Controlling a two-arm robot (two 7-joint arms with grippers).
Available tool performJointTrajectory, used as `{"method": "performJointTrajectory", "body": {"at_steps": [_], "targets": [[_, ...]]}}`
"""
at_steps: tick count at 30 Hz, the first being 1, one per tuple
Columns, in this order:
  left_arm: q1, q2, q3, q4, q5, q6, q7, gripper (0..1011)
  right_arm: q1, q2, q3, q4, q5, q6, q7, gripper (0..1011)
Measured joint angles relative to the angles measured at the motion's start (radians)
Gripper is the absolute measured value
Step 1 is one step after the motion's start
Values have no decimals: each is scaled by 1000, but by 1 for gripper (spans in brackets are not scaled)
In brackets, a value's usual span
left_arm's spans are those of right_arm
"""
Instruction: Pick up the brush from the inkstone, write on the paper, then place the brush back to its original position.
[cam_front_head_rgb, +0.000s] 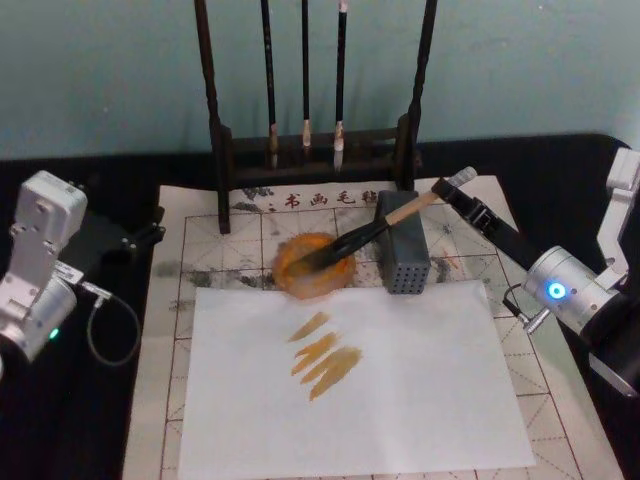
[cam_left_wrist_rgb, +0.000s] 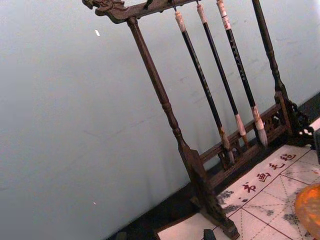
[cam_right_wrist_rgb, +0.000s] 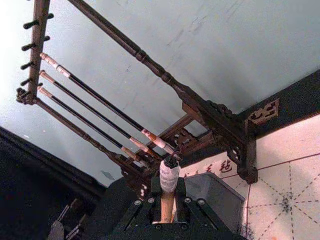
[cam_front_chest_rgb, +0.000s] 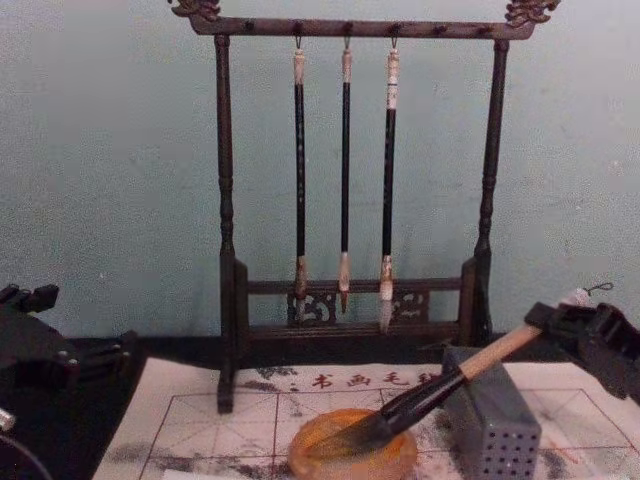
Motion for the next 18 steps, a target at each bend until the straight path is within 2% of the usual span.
{"method": "performJointTrajectory", "body": {"at_steps": [7, 18], "targets": [[0, 0, 0, 0, 0, 0, 0, 1001, 0, 0, -1, 0, -1, 0, 0, 184], [0, 0, 0, 0, 0, 0, 0, 1001, 1, 0, -1, 0, -1, 0, 0, 487]]}}
